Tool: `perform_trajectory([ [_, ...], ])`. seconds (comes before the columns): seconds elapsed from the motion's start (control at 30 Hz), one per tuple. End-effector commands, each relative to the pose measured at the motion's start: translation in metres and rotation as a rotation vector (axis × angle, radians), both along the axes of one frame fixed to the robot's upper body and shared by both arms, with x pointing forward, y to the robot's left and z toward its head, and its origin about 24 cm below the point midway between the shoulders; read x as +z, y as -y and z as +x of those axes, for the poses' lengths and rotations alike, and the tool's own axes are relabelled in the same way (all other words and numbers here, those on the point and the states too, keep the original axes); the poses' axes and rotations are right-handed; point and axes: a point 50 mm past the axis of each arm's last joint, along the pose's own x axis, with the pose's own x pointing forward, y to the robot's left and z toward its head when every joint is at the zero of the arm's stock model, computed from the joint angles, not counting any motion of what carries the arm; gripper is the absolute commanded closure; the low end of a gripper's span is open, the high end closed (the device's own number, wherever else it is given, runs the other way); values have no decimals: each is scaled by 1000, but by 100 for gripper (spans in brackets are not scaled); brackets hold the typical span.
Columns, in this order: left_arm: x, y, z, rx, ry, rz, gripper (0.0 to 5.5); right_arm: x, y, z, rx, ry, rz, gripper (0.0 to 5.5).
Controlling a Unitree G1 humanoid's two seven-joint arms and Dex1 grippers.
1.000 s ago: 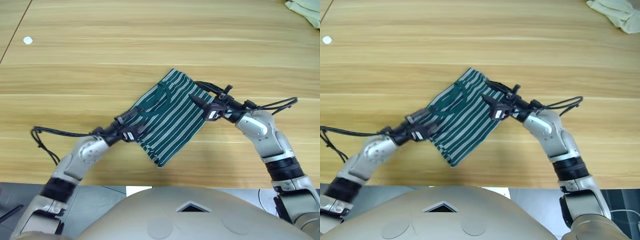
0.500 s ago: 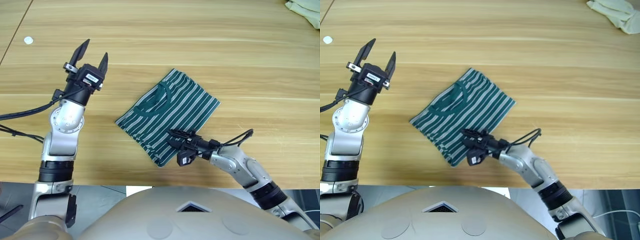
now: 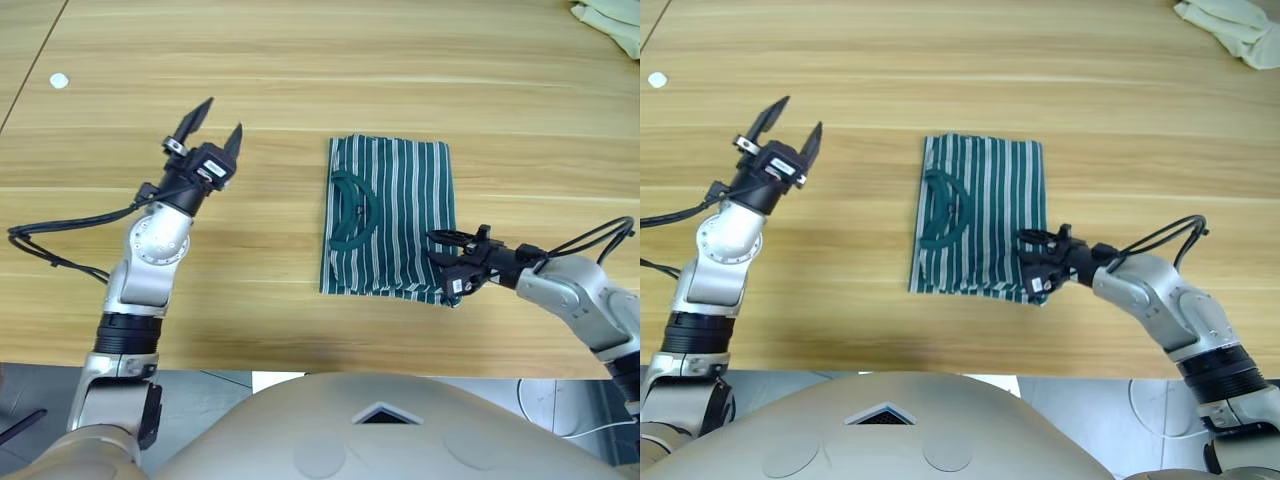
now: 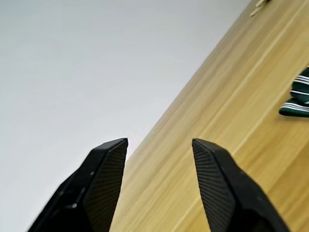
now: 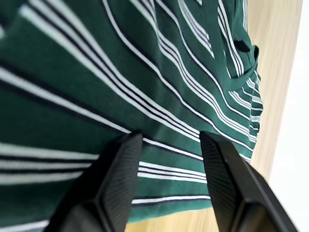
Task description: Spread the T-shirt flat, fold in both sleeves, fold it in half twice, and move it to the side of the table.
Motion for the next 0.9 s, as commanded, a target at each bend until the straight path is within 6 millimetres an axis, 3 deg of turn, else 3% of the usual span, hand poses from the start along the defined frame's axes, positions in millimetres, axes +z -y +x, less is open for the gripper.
perform_trajectory([
  [0.03,-12,18,7,-107,-35,74,304,37,-31,7,23,121,303,331],
  [0.13,-20,54,14,-302,-29,109,304,81,-53,9,-8,246,664,331],
  [0.23,-18,94,25,-490,-2,63,304,108,-43,25,-146,409,819,331],
  [0.3,-18,116,32,-560,0,59,304,108,-36,33,-221,441,841,331],
  [0.43,-48,146,36,-691,-153,200,304,98,-30,43,-318,444,823,331],
  [0.53,-80,129,38,-660,-278,388,304,91,-29,45,-329,437,776,331],
  [0.67,-110,97,18,-704,-428,490,304,84,-24,46,-346,424,745,331],
  [0.9,-115,65,-2,-716,-430,462,304,71,-28,49,-345,383,707,331],
])
